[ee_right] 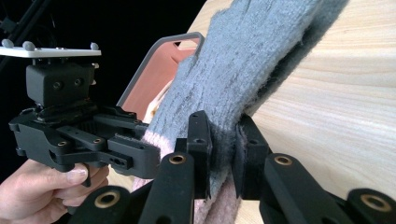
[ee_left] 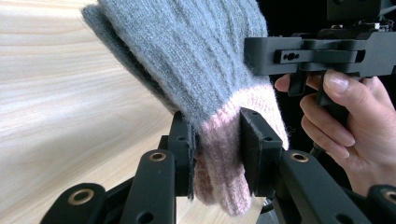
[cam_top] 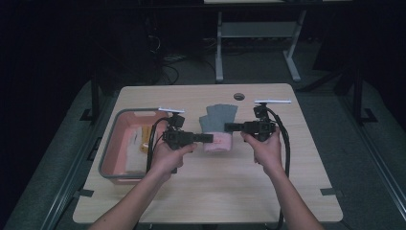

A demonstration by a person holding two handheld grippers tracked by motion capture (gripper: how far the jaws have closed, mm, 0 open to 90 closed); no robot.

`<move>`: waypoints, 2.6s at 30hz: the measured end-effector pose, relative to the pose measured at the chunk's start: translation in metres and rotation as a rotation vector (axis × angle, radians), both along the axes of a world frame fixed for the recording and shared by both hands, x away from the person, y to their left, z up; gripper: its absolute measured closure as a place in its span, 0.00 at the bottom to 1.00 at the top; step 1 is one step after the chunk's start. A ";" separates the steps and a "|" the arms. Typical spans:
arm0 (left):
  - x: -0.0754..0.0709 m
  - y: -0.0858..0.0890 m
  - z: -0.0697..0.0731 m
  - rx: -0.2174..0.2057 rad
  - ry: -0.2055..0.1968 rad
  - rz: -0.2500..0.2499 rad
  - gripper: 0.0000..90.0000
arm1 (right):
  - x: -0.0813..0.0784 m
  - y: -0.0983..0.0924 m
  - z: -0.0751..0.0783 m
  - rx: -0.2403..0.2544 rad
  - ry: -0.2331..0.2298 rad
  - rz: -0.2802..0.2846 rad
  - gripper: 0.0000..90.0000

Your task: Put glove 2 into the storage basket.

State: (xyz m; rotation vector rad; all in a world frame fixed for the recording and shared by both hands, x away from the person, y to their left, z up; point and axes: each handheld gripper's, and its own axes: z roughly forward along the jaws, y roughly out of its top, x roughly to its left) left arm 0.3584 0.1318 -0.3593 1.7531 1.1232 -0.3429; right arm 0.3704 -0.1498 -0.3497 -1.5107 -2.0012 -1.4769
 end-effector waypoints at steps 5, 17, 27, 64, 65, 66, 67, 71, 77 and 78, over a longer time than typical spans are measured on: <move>0.000 0.008 0.002 -0.005 -0.003 0.006 0.76 | 0.003 0.008 0.002 0.006 0.001 0.010 0.88; 0.001 0.030 0.007 -0.001 -0.009 0.025 0.76 | 0.010 0.028 0.002 0.020 0.009 0.036 0.88; 0.001 0.045 0.012 0.008 -0.017 0.030 0.76 | 0.014 0.043 0.007 0.017 0.006 0.057 0.88; -0.001 0.091 0.024 0.048 -0.016 0.078 0.76 | 0.029 0.092 0.013 0.008 -0.003 0.140 0.87; -0.001 0.093 0.024 0.053 -0.016 0.075 0.77 | 0.030 0.093 0.013 0.008 -0.003 0.141 0.87; -0.001 0.095 0.024 0.059 -0.017 0.078 0.76 | 0.030 0.095 0.012 0.011 -0.002 0.144 0.87; -0.001 0.095 0.024 0.059 -0.017 0.078 0.76 | 0.030 0.095 0.012 0.011 -0.002 0.144 0.87; -0.001 0.100 0.023 0.068 -0.013 0.086 0.76 | 0.033 0.102 0.009 0.010 0.003 0.155 0.87; -0.002 0.107 0.023 0.071 -0.011 0.094 0.77 | 0.036 0.111 0.008 0.012 0.003 0.170 0.87; -0.002 0.108 0.023 0.072 -0.013 0.097 0.77 | 0.036 0.111 0.008 0.012 0.003 0.170 0.87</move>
